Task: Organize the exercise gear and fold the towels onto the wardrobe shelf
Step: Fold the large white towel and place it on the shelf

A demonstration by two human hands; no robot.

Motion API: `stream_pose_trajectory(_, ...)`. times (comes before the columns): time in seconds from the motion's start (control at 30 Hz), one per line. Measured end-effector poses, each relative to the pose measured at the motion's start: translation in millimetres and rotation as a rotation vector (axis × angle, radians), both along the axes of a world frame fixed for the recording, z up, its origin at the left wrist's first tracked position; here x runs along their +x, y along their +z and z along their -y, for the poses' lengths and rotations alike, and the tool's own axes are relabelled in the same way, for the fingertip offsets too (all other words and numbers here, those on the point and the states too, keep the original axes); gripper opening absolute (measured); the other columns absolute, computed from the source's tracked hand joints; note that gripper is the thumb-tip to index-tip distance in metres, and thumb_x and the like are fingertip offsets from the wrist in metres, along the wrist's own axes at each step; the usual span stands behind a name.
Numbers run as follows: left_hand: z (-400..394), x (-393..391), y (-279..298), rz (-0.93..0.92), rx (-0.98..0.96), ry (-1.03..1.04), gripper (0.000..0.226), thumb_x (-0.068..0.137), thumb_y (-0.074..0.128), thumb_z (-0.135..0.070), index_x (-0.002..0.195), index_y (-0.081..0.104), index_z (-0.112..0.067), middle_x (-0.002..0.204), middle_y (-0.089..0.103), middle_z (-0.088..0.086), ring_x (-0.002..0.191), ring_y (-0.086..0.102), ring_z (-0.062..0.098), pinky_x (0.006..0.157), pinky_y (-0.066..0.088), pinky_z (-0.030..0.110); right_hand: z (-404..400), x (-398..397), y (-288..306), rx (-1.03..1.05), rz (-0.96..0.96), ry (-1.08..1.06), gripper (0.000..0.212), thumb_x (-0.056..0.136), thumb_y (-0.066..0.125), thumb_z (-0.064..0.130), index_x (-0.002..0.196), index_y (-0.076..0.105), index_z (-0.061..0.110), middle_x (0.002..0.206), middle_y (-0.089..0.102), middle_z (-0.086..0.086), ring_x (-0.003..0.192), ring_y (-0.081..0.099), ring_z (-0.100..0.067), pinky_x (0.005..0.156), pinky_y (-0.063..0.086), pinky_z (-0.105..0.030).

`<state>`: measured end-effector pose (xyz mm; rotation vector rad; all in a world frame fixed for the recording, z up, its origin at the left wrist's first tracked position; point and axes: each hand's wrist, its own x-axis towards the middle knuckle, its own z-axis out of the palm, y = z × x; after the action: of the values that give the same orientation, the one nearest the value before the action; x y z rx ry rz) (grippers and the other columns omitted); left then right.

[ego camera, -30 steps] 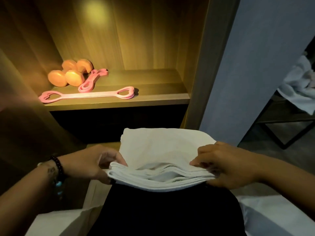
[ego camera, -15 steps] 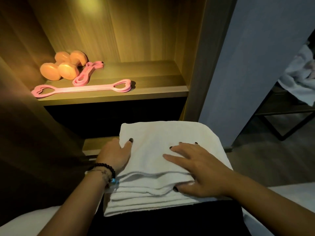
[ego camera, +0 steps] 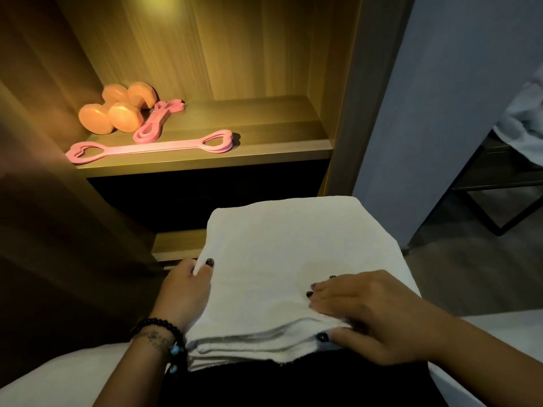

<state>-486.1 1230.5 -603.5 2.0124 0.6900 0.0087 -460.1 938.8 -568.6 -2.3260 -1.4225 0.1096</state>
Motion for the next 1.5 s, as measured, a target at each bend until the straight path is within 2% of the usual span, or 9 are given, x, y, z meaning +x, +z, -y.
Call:
stream_pose_trajectory(0.13, -3.2, 3.3, 6.1, -0.073, 0.013, -0.046, 0.043, 0.096, 0.052, -0.04, 0.082, 0.057, 0.001, 0.067, 0.056, 0.013, 0.063, 0.053, 0.029, 0.061, 0.039, 0.033, -18.6, 41.9, 27.8, -0.002, -0.221, -0.206, 0.049, 0.09, 0.039, 0.062, 0.111, 0.069, 0.03, 0.108, 0.069, 0.014, 0.096, 0.063, -0.004, 0.085, 0.052, -0.031)
stream_pose_trajectory(0.27, 1.2, 0.7, 16.4, -0.13, -0.062, -0.121, 0.034, 0.095, 0.051, -0.041, 0.09, 0.069, -0.012, 0.082, 0.073, 0.006, 0.077, 0.069, 0.023, 0.065, 0.051, 0.029, -49.4, 83.2, 16.3, 0.032, -0.213, -0.434, 0.043, 0.099, 0.045, 0.041, 0.141, 0.042, 0.035, 0.149, 0.038, 0.012, 0.138, 0.032, -0.01, 0.108, 0.028, -0.026)
stream_pose_trajectory(0.43, -17.8, -0.6, 23.0, -0.263, 0.058, -0.184, 0.046, 0.095, 0.05, -0.042, 0.07, 0.058, -0.004, 0.062, 0.058, 0.005, 0.059, 0.052, 0.02, 0.06, 0.037, 0.027, -75.0, 98.1, -35.6, -0.444, -0.196, -0.422, 0.071, 0.087, 0.013, 0.07, 0.151, 0.002, 0.04, 0.162, -0.005, 0.003, 0.148, -0.01, -0.022, 0.117, -0.006, -0.055)
stream_pose_trajectory(0.63, -14.8, -4.2, 35.2, -0.38, -0.081, -0.288, 0.039, 0.092, 0.053, -0.041, 0.07, 0.057, -0.008, 0.047, 0.056, -0.007, 0.042, 0.049, 0.003, 0.045, 0.035, 0.017, -75.9, 103.0, -43.4, -0.465, -0.15, -0.433, 0.072, 0.087, 0.012, 0.071, 0.151, -0.001, 0.041, 0.162, -0.007, 0.001, 0.148, -0.011, -0.025, 0.116, -0.007, -0.057)
stream_pose_trajectory(0.87, -9.5, 37.3, 49.7, -0.262, 0.631, -0.303, 0.041, 0.094, 0.051, -0.047, 0.111, 0.055, -0.009, 0.1, 0.064, 0.01, 0.087, 0.059, 0.027, 0.077, 0.047, 0.035, -78.6, 103.9, -39.6, -0.51, -0.161, -0.386, 0.069, 0.091, 0.014, 0.068, 0.151, -0.003, 0.038, 0.161, -0.009, 0.002, 0.147, -0.012, -0.027, 0.115, -0.007, -0.06)
stream_pose_trajectory(1.07, 37.2, 121.2, 6.9, -0.005, 0.663, -0.394, 0.043, 0.1, 0.039, -0.036, 0.14, 0.041, -0.021, 0.139, 0.051, 0.006, 0.124, 0.049, 0.028, 0.102, 0.041, 0.041, -74.3, 137.0, -26.8, -0.218, -0.499, -0.443, 0.044, 0.104, 0.03, 0.035, 0.147, 0.031, 0.034, 0.158, 0.021, 0.007, 0.147, 0.014, -0.02, 0.119, 0.006, -0.045)
stream_pose_trajectory(1.2, 16.8, 119.5, -34.3, -0.16, 0.562, -0.461, 0.056, 0.098, 0.032, -0.055, 0.149, 0.03, -0.031, 0.156, 0.029, 0.001, 0.142, 0.028, 0.025, 0.113, 0.022, 0.042, -53.1, 136.3, -50.2, -0.406, -0.302, -0.538, 0.062, 0.096, 0.018, 0.062, 0.152, 0.012, 0.035, 0.162, 0.001, 0.004, 0.148, -0.006, -0.021, 0.116, -0.01, -0.054)
stream_pose_trajectory(1.43, 9.6, 90.2, -36.4, -0.232, 0.515, -0.287, 0.076, 0.091, 0.026, -0.069, 0.152, 0.006, -0.029, 0.131, 0.056, 0.013, 0.116, 0.054, 0.037, 0.105, 0.035, 0.053, -45.4, 158.1, -59.2, -0.409, -0.397, -0.82, 0.086, 0.083, 0.02, 0.081, 0.153, 0.008, 0.033, 0.162, 0.0, -0.003, 0.148, -0.004, -0.032, 0.114, -0.005, -0.059)
stream_pose_trajectory(1.5, 15.1, 77.2, -31.9, -0.129, 0.391, -0.211, 0.081, 0.09, 0.04, -0.066, 0.152, 0.01, -0.023, 0.124, 0.057, 0.011, 0.102, 0.059, 0.032, 0.085, 0.048, 0.042, -41.8, 164.4, -57.6, -0.397, -0.469, -0.892, 0.091, 0.078, 0.024, 0.085, 0.152, 0.011, 0.033, 0.161, 0.005, -0.004, 0.147, 0.002, -0.034, 0.114, 0.002, -0.062)
